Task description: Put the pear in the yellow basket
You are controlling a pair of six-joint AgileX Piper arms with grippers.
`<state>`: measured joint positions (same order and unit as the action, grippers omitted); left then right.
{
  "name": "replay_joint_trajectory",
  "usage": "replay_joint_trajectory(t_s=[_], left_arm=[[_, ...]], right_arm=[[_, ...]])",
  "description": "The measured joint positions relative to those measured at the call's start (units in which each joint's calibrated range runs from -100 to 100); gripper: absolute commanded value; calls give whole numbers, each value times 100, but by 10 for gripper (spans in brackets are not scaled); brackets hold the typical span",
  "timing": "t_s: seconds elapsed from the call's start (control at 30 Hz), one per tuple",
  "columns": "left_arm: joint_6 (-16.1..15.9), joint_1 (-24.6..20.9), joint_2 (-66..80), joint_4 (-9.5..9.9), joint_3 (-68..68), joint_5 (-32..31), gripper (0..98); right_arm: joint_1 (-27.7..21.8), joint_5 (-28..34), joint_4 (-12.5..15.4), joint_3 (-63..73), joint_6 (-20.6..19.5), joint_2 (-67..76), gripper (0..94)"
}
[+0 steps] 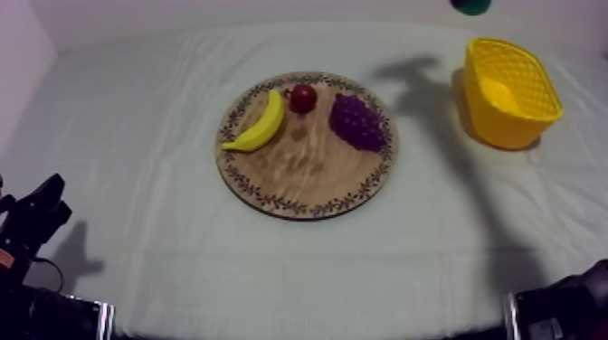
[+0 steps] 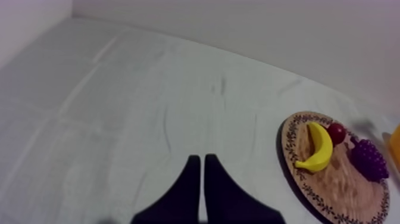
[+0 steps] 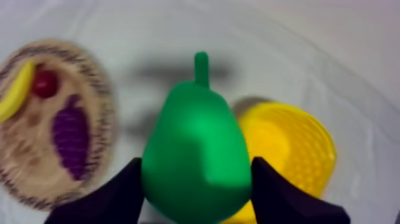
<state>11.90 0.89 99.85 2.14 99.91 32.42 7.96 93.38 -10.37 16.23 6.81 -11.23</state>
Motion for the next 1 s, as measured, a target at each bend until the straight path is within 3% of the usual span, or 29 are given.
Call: replay_joint_trajectory(t_s=[0.33, 0.77, 1.0], left_arm=[[0, 0, 0, 0, 0, 0, 1], [0, 0, 0, 0, 0, 0, 1], [0, 0, 0, 0, 0, 0, 1]], right_arm=[[-938, -296, -91, -279, 95, -191, 455], [-1109, -964, -131, -983, 62, -932, 475], [-1140, -1212, -166, -1096, 65, -1560, 616]])
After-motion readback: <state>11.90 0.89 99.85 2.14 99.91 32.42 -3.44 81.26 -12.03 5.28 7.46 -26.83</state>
